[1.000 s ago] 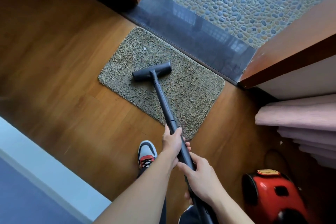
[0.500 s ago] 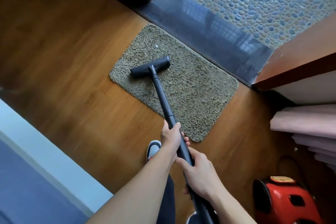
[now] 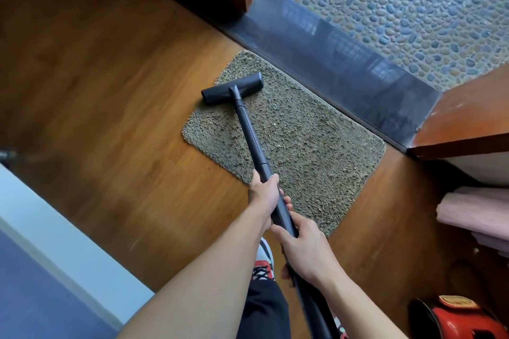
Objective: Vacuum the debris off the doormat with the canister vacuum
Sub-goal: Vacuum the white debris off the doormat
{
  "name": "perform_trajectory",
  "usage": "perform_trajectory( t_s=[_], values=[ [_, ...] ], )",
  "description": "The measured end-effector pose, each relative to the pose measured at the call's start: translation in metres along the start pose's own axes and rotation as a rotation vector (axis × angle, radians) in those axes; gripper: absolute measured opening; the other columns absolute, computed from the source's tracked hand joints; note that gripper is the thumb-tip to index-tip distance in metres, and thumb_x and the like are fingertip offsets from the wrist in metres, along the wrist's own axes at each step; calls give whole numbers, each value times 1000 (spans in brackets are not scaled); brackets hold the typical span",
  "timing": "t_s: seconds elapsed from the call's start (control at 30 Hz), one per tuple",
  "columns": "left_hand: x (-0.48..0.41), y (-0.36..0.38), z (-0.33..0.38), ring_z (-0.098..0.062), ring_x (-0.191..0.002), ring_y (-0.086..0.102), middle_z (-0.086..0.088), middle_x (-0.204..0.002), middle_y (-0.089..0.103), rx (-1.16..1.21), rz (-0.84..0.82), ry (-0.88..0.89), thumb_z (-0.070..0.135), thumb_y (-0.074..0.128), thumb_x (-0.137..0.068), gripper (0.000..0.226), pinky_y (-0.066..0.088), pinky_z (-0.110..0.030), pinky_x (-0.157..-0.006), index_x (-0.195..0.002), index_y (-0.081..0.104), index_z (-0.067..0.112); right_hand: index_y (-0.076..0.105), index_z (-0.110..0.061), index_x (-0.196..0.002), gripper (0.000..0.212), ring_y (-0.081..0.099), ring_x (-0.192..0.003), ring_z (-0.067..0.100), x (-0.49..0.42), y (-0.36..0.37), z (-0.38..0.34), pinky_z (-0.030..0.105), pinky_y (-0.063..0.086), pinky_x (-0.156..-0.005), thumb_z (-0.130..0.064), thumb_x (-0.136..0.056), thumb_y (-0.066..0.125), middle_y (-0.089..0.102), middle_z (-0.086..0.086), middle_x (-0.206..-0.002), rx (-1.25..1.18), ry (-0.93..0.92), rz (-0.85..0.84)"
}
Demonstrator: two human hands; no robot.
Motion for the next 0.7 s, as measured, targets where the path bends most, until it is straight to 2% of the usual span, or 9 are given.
perform_trajectory(
  t_s=[0.07, 0.13, 0.2, 0.3, 0.57, 0.7],
  values=[
    [-5, -1, 7, -17, -43, 50, -9, -66, 47, -1, -10, -10, 16, 48, -104, 65, 48, -25, -42, -159, 20, 37, 60, -33, -88, 6, 70, -56, 31, -9, 1, -2, 43, 58, -54, -36, -93, 63, 60, -3, -61, 57, -2, 23],
    [-6, -1, 11, -16, -42, 50, -9, -67, 48, -10, -13, -19, 16, 48, -104, 68, 48, -25, -42, -160, 16, 39, 61, -35, -87, 6, 70, -61, 30, -11, 2, -4, 49, 61, -64, -39, -90, 64, 62, -5, -59, 79, 2, 28],
    [-5, -1, 11, -16, -41, 50, -9, -68, 48, -26, -9, -21, 17, 48, -104, 70, 49, -25, -42, -160, 13, 40, 63, -33, -90, 4, 69, -56, 31, -9, 2, -6, 42, 58, -54, -36, -90, 65, 61, -5, -55, 54, 3, 27],
    [2, -2, 5, -16, -43, 49, -9, -69, 48, -31, -5, -25, 17, 48, -104, 70, 49, -25, -42, -160, 13, 41, 62, -22, -92, 5, 63, -39, 32, 2, 1, -7, 28, 46, -37, -27, -94, 64, 58, 1, -48, 4, 14, 14],
    [39, 6, -41, -15, -43, 50, -9, -72, 49, -45, 1, -67, 18, 49, -104, 71, 49, -27, -44, -160, 12, 42, 65, -24, -94, 3, 59, -37, 29, 41, -10, 32, 34, 50, -43, -25, -93, 62, 59, -2, -50, -10, 52, -42],
    [65, 17, -73, -15, -44, 50, -10, -73, 49, -47, 14, -84, 18, 49, -105, 70, 49, -26, -43, -160, 13, 40, 65, -32, -96, 4, 66, -46, 32, 67, -23, 60, 40, 57, -47, -30, -93, 63, 66, 8, -61, 13, 69, -70]
  ],
)
Point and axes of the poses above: each hand's wrist, its own x-axis away from the middle knuckle, its own y-axis out of the palm, z = x × y, the point moved 4 cm from there along -x, towards the middle knuckle
